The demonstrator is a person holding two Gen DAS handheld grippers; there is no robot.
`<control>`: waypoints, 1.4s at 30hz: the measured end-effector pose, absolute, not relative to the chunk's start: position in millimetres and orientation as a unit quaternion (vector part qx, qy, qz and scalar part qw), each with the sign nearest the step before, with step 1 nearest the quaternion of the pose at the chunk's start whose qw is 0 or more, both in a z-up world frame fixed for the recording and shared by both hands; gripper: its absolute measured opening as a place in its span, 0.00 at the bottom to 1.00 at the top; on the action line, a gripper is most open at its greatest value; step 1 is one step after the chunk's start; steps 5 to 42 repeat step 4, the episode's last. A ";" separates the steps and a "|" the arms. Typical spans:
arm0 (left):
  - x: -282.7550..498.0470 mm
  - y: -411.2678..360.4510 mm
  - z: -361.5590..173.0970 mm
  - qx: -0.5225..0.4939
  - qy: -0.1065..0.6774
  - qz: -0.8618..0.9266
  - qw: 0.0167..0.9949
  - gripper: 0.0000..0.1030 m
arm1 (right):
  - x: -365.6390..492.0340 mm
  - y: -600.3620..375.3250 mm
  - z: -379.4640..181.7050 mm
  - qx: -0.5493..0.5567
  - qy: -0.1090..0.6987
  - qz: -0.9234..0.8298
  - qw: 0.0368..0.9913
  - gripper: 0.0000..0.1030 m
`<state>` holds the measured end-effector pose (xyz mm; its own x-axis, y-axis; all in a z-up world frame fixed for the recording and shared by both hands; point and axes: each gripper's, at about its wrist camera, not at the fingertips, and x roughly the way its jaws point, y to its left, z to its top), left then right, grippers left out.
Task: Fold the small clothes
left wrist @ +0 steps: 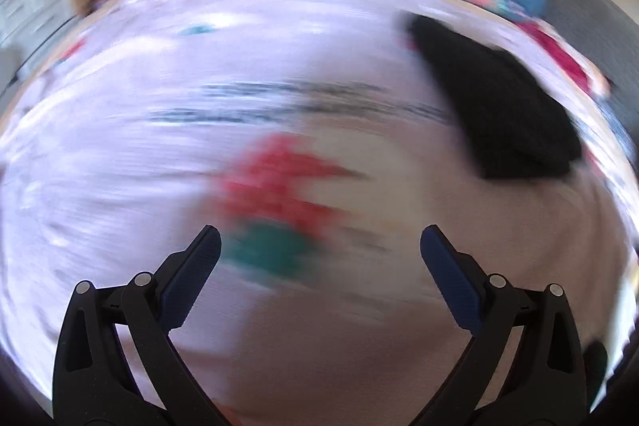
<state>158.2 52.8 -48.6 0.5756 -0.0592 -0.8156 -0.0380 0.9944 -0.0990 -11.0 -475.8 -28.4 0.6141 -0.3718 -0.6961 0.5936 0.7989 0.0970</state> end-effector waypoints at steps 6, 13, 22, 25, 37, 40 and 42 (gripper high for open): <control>189.7 172.3 -42.6 -0.094 0.443 0.121 0.883 0.91 | -75.0 -608.1 -63.1 0.226 0.356 -0.459 0.782 0.96; 189.7 172.3 -42.6 -0.094 0.443 0.121 0.883 0.91 | -75.0 -608.1 -63.1 0.226 0.356 -0.459 0.782 0.96; 189.7 172.3 -42.6 -0.094 0.443 0.121 0.883 0.91 | -75.0 -608.1 -63.1 0.226 0.356 -0.459 0.782 0.96; 189.7 172.3 -42.6 -0.094 0.443 0.121 0.883 0.91 | -75.0 -608.1 -63.1 0.226 0.356 -0.459 0.782 0.96; 189.7 172.3 -42.6 -0.094 0.443 0.121 0.883 0.91 | -75.0 -608.1 -63.1 0.226 0.356 -0.459 0.782 0.96; 189.7 172.3 -42.6 -0.094 0.443 0.121 0.883 0.91 | -75.0 -608.1 -63.1 0.226 0.356 -0.459 0.782 0.96; 189.7 172.3 -42.6 -0.094 0.443 0.121 0.883 0.91 | -75.0 -608.1 -63.1 0.226 0.356 -0.459 0.782 0.96</control>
